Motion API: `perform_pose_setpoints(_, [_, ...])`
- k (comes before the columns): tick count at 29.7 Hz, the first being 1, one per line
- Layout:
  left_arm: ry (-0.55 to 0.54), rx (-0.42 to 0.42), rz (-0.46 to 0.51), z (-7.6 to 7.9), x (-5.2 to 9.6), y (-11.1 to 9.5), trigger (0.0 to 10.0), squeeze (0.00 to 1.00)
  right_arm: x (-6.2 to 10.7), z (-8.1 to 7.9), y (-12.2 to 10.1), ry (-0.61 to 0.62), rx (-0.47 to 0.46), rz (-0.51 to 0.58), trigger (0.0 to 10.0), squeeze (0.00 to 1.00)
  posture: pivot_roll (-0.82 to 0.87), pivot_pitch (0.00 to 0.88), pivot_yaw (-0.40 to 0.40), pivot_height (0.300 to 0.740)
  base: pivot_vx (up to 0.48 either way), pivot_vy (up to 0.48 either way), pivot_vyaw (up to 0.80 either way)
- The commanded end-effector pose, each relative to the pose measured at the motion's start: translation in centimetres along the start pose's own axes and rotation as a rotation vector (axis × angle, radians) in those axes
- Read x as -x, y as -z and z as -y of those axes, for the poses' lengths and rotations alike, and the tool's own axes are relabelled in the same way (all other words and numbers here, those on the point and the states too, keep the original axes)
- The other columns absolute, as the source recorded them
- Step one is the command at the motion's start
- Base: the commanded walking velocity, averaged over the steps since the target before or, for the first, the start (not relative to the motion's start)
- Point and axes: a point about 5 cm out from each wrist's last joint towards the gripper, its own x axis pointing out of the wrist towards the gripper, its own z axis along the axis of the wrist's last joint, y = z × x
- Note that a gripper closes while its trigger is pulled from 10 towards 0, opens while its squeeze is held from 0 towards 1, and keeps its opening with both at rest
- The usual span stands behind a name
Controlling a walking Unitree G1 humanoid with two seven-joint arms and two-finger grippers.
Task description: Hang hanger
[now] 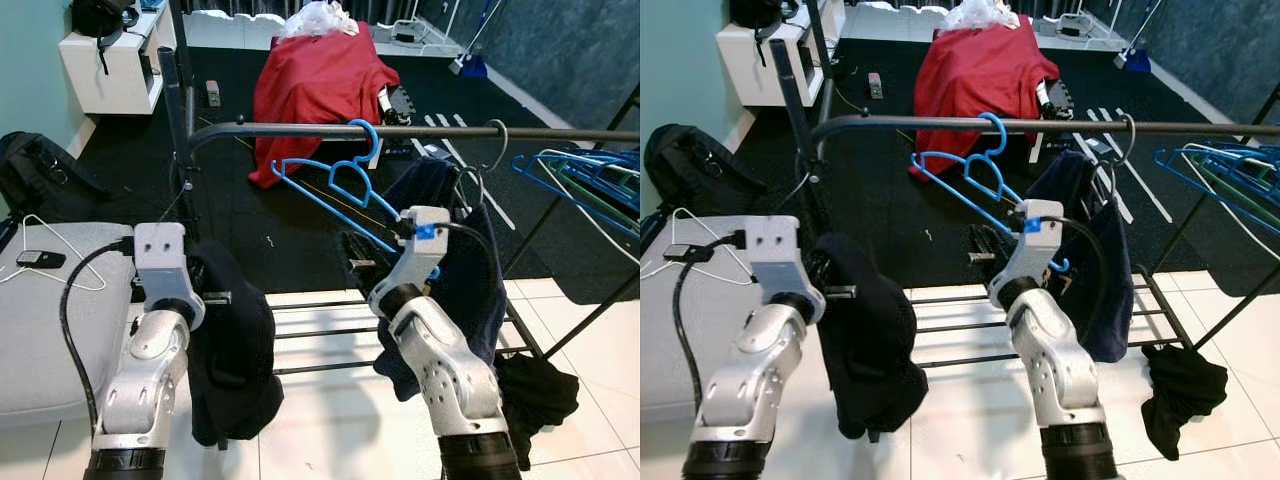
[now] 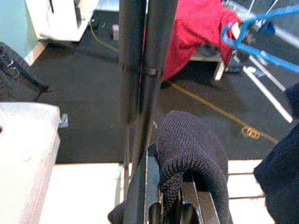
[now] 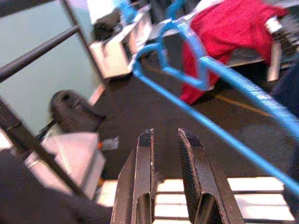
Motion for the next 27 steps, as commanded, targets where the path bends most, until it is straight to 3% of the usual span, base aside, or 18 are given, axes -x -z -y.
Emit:
perform_pose_setpoints(1, [-0.007, -0.004, 0.017, 0.0, 0.2, -0.6, 10.0, 0.00, 0.7, 0.8, -0.8, 0.044, 0.030, 0.061, 10.0, 0.00, 0.02, 0.124, -0.054, 0.740, 0.000, 0.000, 0.00])
perform_pose_setpoints(4, [0.007, 0.004, 0.019, 0.4, 0.1, -0.6, 10.0, 0.00, 0.7, 0.8, -0.8, 0.046, 0.038, 0.060, 10.0, 0.00, 0.02, 0.148, -0.051, 0.740, 0.000, 0.000, 0.00])
perform_pose_setpoints(9, [0.023, -0.028, 0.011, 0.8, 0.0, -0.6, 10.0, 0.00, 0.5, 0.7, 1.0, 0.066, 0.030, -0.047, 10.0, 0.00, 0.04, 0.113, -0.042, 0.740, 0.000, 0.000, 0.00])
perform_pose_setpoints(16, [0.058, -0.028, 0.014, 1.1, 0.0, -0.4, 10.0, 0.00, 0.3, 1.7, 1.7, 0.146, 0.072, -0.037, 10.0, 0.00, 0.04, 0.120, -0.043, 0.740, 0.000, 0.000, 0.00])
perform_pose_setpoints(17, [0.057, -0.026, 0.011, 1.2, 0.0, -0.3, 10.0, 0.00, 0.4, 1.8, 1.8, 0.148, 0.077, -0.043, 10.0, 0.00, 0.04, 0.084, -0.039, 0.740, 0.000, 0.000, 0.00])
perform_pose_setpoints(27, [0.039, -0.015, -0.015, 1.2, 0.1, 0.4, 10.0, 0.00, 0.5, 2.0, 2.8, 0.148, 0.100, -0.102, 10.0, 0.00, 0.02, 0.108, -0.034, 0.740, 0.000, 0.000, 0.00])
